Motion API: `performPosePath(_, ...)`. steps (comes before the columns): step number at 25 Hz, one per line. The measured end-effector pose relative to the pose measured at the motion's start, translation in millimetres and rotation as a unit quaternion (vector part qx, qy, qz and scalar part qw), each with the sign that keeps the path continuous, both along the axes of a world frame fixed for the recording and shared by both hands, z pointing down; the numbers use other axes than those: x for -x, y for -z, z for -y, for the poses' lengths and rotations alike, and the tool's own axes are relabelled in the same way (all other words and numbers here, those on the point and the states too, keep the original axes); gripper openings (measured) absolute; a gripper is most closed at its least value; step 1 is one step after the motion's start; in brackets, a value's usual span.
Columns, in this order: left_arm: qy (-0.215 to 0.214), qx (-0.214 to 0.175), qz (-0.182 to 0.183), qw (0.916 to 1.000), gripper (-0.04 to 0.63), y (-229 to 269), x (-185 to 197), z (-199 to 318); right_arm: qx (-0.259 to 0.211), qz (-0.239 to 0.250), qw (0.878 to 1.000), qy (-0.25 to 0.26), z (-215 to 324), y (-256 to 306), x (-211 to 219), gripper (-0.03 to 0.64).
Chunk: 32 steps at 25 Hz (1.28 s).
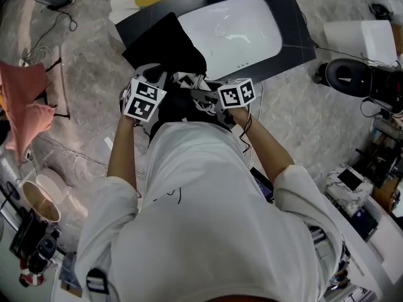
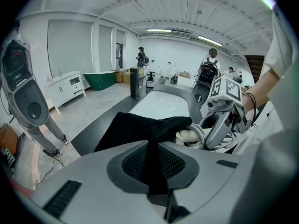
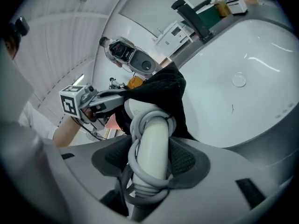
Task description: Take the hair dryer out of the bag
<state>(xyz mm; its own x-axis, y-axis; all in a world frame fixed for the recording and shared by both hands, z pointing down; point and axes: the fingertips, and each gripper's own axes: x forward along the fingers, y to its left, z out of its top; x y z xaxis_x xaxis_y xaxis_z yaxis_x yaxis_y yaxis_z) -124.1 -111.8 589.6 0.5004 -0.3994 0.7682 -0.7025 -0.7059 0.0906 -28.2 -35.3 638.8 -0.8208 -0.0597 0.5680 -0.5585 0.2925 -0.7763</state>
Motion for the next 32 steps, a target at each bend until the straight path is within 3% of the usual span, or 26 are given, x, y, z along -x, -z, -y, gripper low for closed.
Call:
performPosePath(4, 0.013, 0.005, 0.010, 0.9999, 0.058, -4, 10, -1, -0.073, -0.056, 0.993, 0.079, -6, 6, -4, 0.239)
performPosePath(8, 0.022, 0.009, 0.015, 0.9996, 0.058, -9, 15, 1, -0.118, -0.076, 0.981, 0.136, -12, 7, -4, 0.239)
performPosePath(13, 0.034, 0.022, 0.028, 0.9988, 0.058, -19, 19, 1, -0.175, -0.098, 0.958, 0.203, -19, 10, -3, 0.239)
performPosePath(19, 0.089, 0.045, 0.013, 0.9950, 0.058, -32, 26, 0, -0.223, -0.109, 0.933, 0.261, -31, 10, -7, 0.239)
performPosePath(22, 0.116, 0.052, 0.007, 0.9919, 0.058, -40, 29, -3, -0.219, -0.098, 0.934, 0.263, -38, 12, -11, 0.239)
performPosePath(27, 0.171, 0.070, -0.047, 0.9816, 0.058, -51, 22, -6, -0.227, -0.078, 0.933, 0.266, -45, 21, -25, 0.239)
performPosePath(32, 0.196, 0.073, -0.049, 0.9766, 0.058, -52, 12, -16, -0.241, -0.051, 0.938, 0.245, -46, 38, -42, 0.239)
